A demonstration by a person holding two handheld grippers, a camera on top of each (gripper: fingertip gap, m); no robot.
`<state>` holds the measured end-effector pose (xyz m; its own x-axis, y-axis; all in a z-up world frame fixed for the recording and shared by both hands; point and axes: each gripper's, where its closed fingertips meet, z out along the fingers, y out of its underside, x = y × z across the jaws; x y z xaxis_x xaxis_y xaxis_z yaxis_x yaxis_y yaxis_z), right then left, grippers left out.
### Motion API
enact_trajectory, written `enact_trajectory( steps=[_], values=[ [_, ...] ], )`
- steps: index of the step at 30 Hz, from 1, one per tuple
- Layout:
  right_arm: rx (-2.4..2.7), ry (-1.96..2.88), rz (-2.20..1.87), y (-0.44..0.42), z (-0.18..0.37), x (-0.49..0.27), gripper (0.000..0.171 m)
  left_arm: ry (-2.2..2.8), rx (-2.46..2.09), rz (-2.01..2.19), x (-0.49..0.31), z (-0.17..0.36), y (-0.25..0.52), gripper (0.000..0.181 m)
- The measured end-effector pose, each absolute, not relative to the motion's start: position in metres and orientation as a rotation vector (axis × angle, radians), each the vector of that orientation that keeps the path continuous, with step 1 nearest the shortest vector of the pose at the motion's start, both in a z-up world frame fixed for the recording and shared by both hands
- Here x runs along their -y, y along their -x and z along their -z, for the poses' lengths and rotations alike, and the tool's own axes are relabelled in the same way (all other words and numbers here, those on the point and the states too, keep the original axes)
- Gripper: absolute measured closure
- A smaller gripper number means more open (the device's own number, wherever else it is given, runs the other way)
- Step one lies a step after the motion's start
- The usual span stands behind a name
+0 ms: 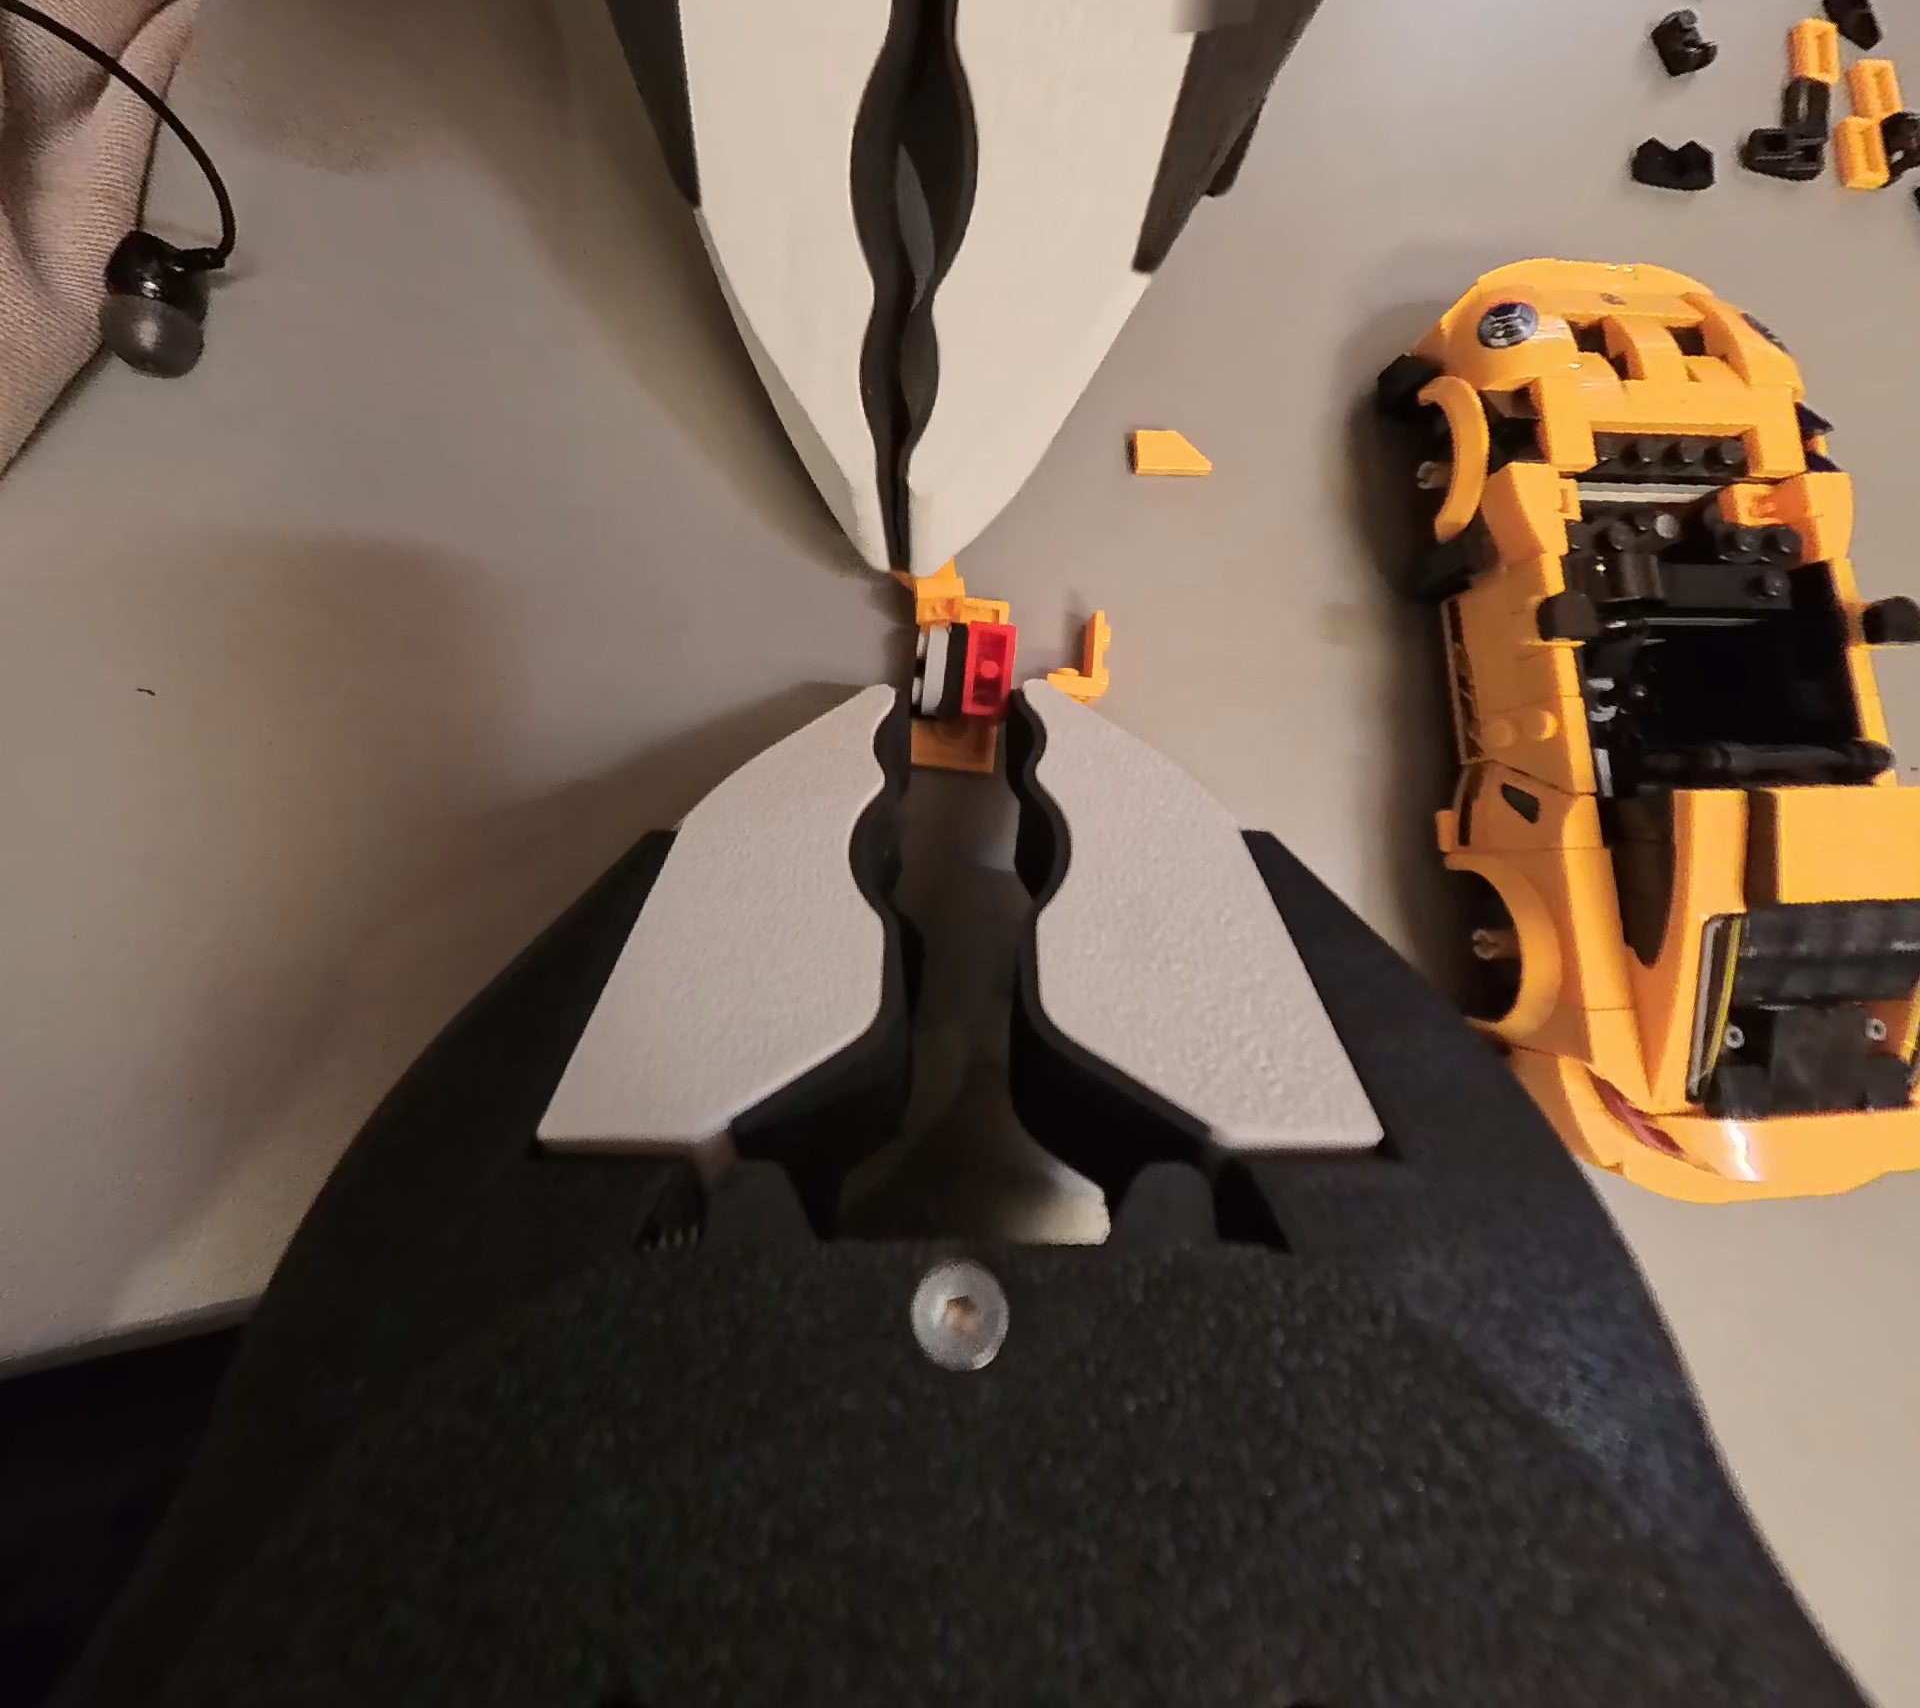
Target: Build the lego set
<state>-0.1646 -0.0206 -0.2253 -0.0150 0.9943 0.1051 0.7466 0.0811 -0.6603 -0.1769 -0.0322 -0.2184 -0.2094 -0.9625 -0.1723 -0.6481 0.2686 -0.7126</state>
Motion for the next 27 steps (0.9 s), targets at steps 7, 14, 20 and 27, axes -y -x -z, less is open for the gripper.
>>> enact_trajectory(
  steps=[7, 14, 20, 27],
  values=[
    [1.838, 1.702, -0.586, 0.165, 0.225, 0.022, 0.154, 1.408, -2.038, 0.603, 0.031, 0.223, 0.177, 0.181],
    [1.850, 1.700, -0.575, 0.167, 0.225, 0.023, 0.154, 1.517, -2.204, 0.649, 0.042, 0.228, 0.173, 0.181],
    [1.846, 1.700, -0.578, 0.166, 0.225, 0.023, 0.154, 1.550, -2.117, 0.784, 0.034, 0.208, 0.177, 0.181],
    [1.844, 1.701, -0.576, 0.166, 0.225, 0.023, 0.154, 1.700, -2.050, 0.749, 0.017, 0.219, 0.178, 0.161]
  ],
)
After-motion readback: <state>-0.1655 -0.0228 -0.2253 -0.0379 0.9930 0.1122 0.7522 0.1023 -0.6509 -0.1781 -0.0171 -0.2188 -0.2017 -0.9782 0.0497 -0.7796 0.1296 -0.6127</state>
